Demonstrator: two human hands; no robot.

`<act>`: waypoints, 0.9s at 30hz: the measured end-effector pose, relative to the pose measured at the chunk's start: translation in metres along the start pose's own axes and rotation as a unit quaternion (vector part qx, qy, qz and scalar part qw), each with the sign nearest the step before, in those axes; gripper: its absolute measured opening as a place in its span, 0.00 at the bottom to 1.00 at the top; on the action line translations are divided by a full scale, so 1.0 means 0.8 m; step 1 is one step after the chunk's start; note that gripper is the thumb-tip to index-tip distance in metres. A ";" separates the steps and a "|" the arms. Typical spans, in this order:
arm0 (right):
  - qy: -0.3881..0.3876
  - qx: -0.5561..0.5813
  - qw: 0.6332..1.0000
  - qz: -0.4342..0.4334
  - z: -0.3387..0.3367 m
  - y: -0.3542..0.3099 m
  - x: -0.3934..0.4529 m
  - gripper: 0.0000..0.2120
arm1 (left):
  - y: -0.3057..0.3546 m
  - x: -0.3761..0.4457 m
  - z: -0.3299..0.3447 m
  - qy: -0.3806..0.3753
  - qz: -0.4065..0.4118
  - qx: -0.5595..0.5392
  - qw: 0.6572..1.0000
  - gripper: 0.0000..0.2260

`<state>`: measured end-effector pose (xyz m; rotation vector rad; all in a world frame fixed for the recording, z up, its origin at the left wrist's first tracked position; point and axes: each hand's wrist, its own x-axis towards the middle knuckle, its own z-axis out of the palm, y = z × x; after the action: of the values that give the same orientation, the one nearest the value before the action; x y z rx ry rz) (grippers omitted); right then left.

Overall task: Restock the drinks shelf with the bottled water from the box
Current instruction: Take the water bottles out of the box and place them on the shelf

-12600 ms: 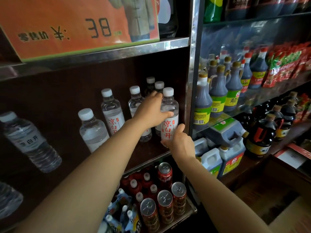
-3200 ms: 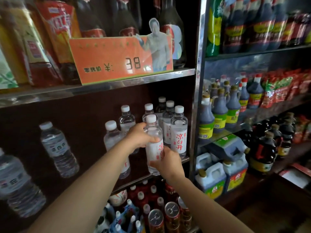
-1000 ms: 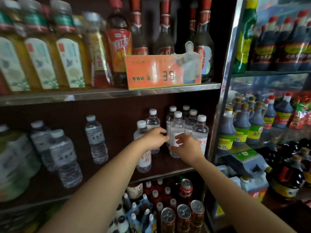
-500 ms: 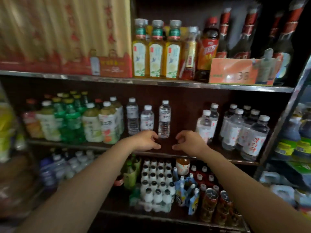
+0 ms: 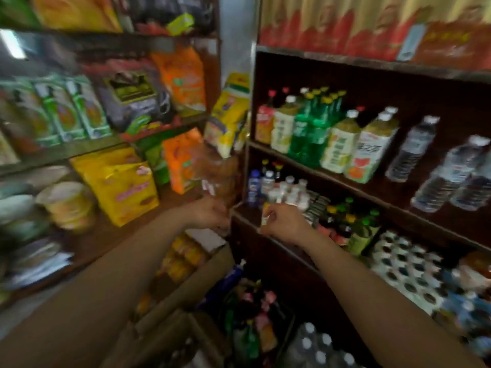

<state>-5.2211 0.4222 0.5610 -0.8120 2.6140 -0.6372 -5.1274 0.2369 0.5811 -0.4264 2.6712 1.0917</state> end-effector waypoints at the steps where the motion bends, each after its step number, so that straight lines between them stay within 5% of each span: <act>1: -0.030 0.013 0.999 -0.012 0.024 -0.021 0.010 0.20 | -0.028 -0.015 -0.006 0.007 -0.024 0.000 1.000 0.23; 3: -0.082 0.030 0.996 -0.025 0.073 -0.057 0.025 0.20 | -0.085 -0.036 -0.012 0.039 -0.072 0.002 0.997 0.16; 12: -0.231 -0.004 0.971 -0.061 0.258 -0.146 0.064 0.23 | -0.283 -0.090 0.018 0.030 -0.235 -0.096 0.967 0.20; 17: -0.331 0.021 0.943 -0.039 0.357 -0.147 0.085 0.22 | -0.355 -0.105 0.066 0.049 -0.349 -0.278 0.894 0.16; 22: -0.404 0.012 0.914 0.012 0.456 -0.118 0.104 0.27 | -0.428 -0.090 0.145 0.087 -0.408 -0.339 0.843 0.14; 27: -0.441 -0.009 0.896 0.046 0.551 -0.066 0.118 0.15 | -0.493 -0.046 0.230 0.086 -0.449 -0.374 0.807 0.08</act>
<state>-5.0816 0.1878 0.1980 -0.7387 1.8021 -0.1394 -4.9380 0.1052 0.2103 -1.7491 1.5711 1.6834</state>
